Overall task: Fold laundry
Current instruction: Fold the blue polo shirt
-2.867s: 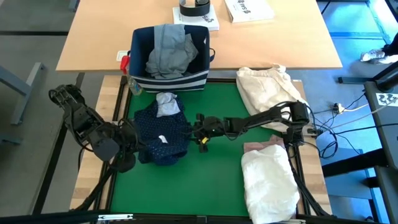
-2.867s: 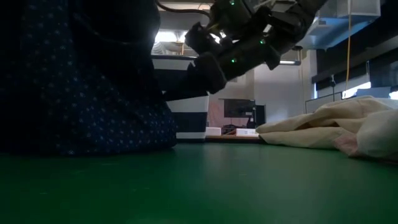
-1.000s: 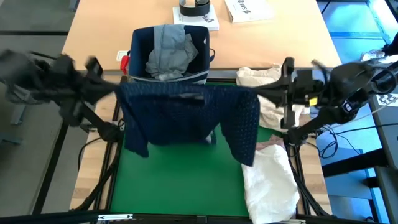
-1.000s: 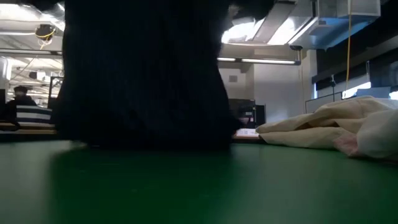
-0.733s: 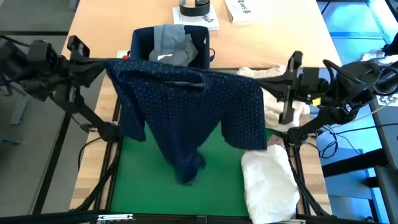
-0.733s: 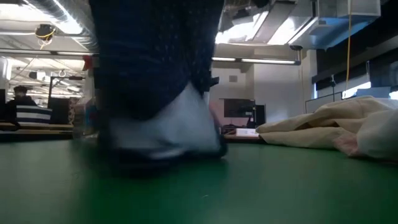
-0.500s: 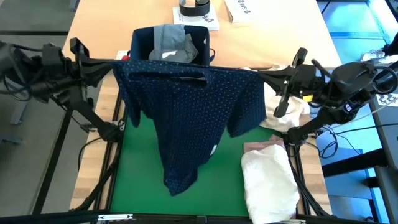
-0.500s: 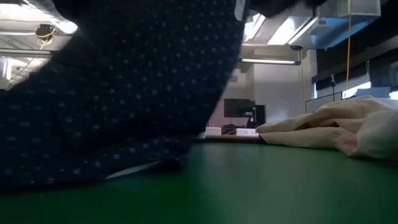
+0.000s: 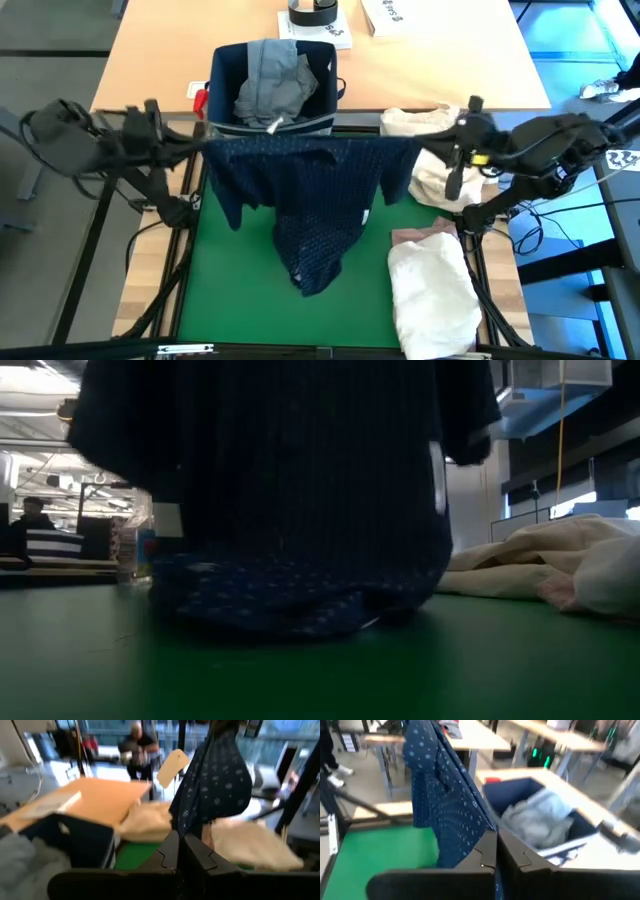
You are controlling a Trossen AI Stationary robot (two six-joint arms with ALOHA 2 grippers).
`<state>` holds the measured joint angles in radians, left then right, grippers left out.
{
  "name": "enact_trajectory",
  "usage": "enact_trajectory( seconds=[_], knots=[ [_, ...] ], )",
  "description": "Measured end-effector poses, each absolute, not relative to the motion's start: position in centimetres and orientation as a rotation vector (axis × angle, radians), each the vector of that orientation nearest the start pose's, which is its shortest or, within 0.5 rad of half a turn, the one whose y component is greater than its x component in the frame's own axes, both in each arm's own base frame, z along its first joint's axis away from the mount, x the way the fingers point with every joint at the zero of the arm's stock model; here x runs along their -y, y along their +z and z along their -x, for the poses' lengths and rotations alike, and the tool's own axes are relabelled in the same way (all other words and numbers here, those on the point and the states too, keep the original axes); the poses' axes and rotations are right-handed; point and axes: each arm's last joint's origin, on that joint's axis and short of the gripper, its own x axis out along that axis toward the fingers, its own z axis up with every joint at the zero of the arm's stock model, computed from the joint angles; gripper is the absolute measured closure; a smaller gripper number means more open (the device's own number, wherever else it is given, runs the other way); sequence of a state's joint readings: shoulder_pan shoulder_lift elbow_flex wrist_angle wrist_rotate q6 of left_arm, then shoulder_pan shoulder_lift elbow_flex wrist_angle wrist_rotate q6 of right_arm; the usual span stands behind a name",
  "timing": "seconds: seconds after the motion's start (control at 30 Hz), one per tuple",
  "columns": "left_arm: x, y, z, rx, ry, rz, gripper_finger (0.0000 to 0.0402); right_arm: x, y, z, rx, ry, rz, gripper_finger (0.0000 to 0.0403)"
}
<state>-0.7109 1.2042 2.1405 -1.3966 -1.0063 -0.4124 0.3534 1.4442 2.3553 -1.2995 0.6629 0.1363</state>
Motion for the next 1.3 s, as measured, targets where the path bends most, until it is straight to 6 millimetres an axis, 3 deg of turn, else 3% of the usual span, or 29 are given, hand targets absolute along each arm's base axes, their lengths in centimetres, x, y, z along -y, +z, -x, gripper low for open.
enact_trajectory(
  seconds=[0.27, 0.43, 0.57, 0.77, 0.9, 1.1, 1.3],
  knots=[
    [6.9, 50.6, -11.4, -0.442, 0.3, 0.073, 0.0397, -6.2, 52.1, -19.8, -0.6, -0.272, -0.05, 0.0402],
    [9.6, 48.1, -13.6, -0.574, 0.174, 0.189, 0.0397, -9.8, 50.4, -20.9, -0.67, -0.124, -0.051, 0.0402],
    [13.1, 47.5, -15.6, -0.577, 0.005, 0.31, 0.0397, -13.6, 50.2, -20.4, -0.664, 0.043, -0.111, 0.0402],
    [19.4, 49.0, -18.4, -0.359, -0.31, 0.435, 0.0397, -19.0, 51.7, -18.1, -0.535, 0.302, -0.247, 0.0402],
    [21.6, 51.5, -18.6, -0.104, -0.469, 0.491, 0.0397, -21.1, 53.5, -16.3, -0.398, 0.454, -0.314, 0.0402],
    [21.7, 55.2, -17.0, 0.289, -0.518, 0.4, 0.0397, -21.6, 56.7, -14.1, -0.162, 0.57, -0.268, 0.0402],
    [18.6, 58.4, -14.7, 0.593, -0.358, 0.261, 0.0397, -19.1, 59.7, -12.8, 0.061, 0.49, -0.167, 0.0402]
  ],
)
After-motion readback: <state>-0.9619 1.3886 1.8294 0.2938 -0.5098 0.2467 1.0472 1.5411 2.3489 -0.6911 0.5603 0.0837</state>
